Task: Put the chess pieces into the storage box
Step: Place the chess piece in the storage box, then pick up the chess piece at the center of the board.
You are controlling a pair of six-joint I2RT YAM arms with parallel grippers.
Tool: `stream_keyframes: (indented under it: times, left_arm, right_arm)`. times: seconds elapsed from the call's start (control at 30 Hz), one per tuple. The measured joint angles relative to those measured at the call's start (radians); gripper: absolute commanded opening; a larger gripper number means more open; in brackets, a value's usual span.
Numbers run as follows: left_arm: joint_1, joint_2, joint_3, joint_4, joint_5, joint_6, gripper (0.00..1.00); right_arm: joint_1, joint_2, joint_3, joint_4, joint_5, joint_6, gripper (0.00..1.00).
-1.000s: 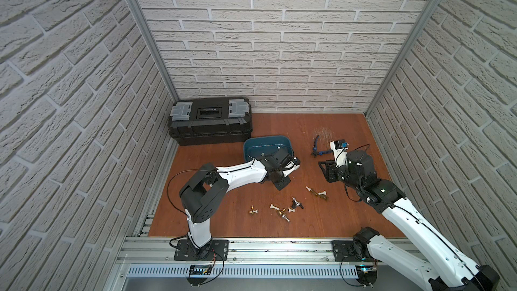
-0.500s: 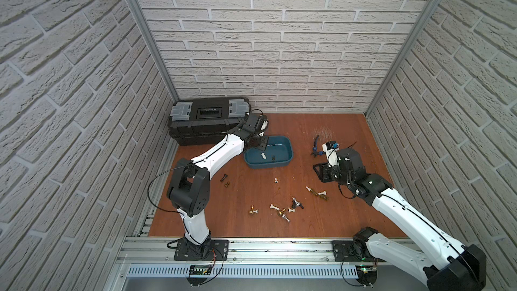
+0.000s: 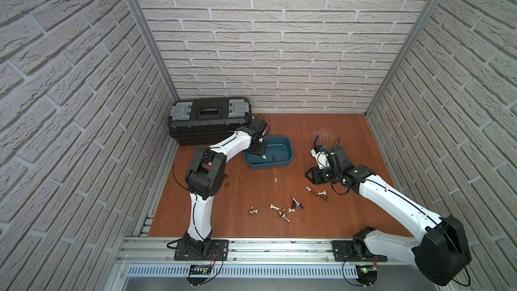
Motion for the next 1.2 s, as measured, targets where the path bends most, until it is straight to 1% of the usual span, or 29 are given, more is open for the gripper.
stream_keyframes:
  times: [0.07, 0.17, 0.23, 0.3, 0.43, 0.53, 0.67, 0.77, 0.9, 1.07, 1.2]
  left_arm:
    - [-0.002, -0.004, 0.0, -0.001, 0.0, -0.001, 0.49]
    - [-0.01, -0.028, 0.0, -0.008, 0.0, -0.002, 0.5]
    - [-0.019, -0.061, -0.001, -0.016, -0.002, -0.003, 0.49]
    - [-0.033, -0.122, -0.02, -0.013, -0.011, -0.01, 0.5]
    - [-0.062, -0.309, -0.132, -0.006, -0.026, -0.044, 0.5]
    - [-0.087, -0.455, -0.244, -0.005, -0.03, -0.086, 0.5]
    - [-0.13, -0.589, -0.393, -0.019, -0.035, -0.15, 0.5]
    - [-0.16, -0.661, -0.488, -0.04, -0.044, -0.2, 0.5]
    - [-0.179, -0.79, -0.598, -0.059, -0.072, -0.259, 0.5]
    - [-0.149, -0.944, -0.673, -0.081, -0.124, -0.304, 0.5]
    - [-0.107, -1.028, -0.718, -0.086, -0.145, -0.317, 0.5]
  right_arm:
    - [0.005, 0.0, 0.008, -0.023, -0.003, -0.004, 0.44]
    - [0.018, -0.003, 0.026, -0.056, -0.003, -0.012, 0.44]
    - [0.035, -0.014, 0.033, -0.078, -0.002, -0.018, 0.44]
    - [0.062, -0.034, 0.033, -0.103, 0.002, -0.021, 0.44]
    - [0.133, -0.064, 0.033, -0.151, 0.013, -0.022, 0.43]
    - [0.181, -0.069, 0.029, -0.172, 0.031, -0.021, 0.4]
    - [0.23, -0.055, 0.012, -0.172, 0.046, -0.017, 0.37]
    - [0.259, -0.003, 0.012, -0.147, 0.052, -0.011, 0.37]
    - [0.312, 0.113, 0.028, -0.094, 0.062, 0.001, 0.42]
    - [0.372, 0.29, 0.123, -0.021, 0.114, 0.002, 0.43]
    - [0.383, 0.378, 0.181, 0.038, 0.172, -0.002, 0.43]
